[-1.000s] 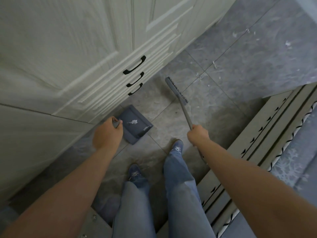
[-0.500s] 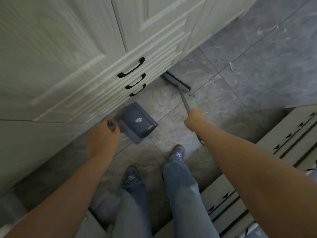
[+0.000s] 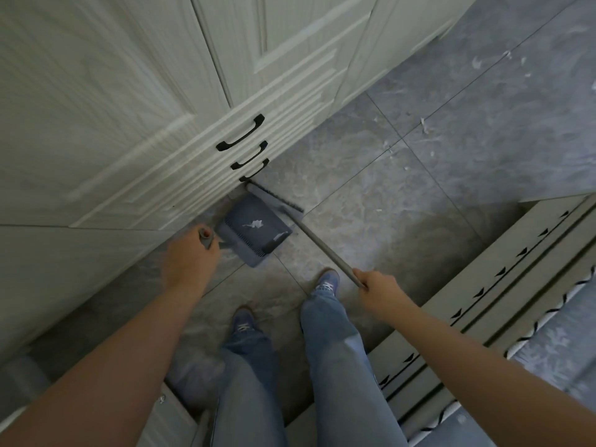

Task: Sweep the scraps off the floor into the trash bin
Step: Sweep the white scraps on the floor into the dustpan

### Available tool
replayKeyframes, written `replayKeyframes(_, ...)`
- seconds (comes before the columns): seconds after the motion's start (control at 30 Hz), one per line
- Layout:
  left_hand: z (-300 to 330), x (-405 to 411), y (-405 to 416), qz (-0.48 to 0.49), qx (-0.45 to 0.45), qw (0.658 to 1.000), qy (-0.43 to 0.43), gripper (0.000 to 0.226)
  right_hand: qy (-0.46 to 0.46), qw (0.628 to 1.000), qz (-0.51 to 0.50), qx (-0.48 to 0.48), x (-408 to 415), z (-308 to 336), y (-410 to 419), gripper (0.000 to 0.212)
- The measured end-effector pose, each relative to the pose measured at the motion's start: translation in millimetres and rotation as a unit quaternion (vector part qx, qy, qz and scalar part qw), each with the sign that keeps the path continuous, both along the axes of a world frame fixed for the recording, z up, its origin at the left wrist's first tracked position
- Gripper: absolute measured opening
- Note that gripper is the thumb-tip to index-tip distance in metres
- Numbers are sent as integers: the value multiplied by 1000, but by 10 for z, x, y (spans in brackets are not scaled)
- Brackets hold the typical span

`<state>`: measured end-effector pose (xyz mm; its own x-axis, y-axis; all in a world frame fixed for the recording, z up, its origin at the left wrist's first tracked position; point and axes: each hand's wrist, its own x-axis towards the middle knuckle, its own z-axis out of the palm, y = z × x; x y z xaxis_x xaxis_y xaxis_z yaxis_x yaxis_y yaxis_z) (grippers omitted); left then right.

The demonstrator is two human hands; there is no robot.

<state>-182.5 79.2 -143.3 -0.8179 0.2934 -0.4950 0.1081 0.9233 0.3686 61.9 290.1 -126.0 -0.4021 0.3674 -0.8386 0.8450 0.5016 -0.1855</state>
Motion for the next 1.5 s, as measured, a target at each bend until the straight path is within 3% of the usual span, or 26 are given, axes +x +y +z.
replayKeyframes(0.17,4,-97,-8,-7,1,1000,1,20,-10,993,-106,52,106,-89,175,38)
replayKeyframes(0.37,-63,-184,-15,-38,-8,999,23,21,-34,973,-220,61,-312,-492,172,31)
replayKeyframes(0.53,-72,-182,40,-58,-16,998,14,20,-32,969,-244,-31,-524,-564,-530,28)
replayKeyframes(0.67,29,-148,202,-82,-22,996,7,20,21,927,-362,-98,-282,-403,-761,27)
replayKeyframes(0.77,83,-101,337,-129,-8,992,13,20,42,900,-423,-94,-9,-295,-755,20)
replayKeyframes(0.93,49,-38,772,-219,-7,976,13,19,35,874,-485,-20,513,-225,-350,24)
replayKeyframes(1.1,-14,68,1388,-247,-7,969,14,22,44,825,-558,81,981,-246,383,34)
replayKeyframes(1.27,-77,373,2043,-309,17,951,27,29,-3,795,-601,90,1281,-547,1055,34)
replayKeyframes(1.33,-90,506,2265,-338,18,940,36,30,-19,805,-589,68,1262,-620,1145,15)
replayKeyframes(1.47,-81,846,2714,-402,3,915,42,27,-52,836,-546,8,1150,-666,893,11)
replayKeyframes(1.5,-81,926,2808,-417,-9,908,43,26,-50,835,-548,-4,1146,-647,803,20)
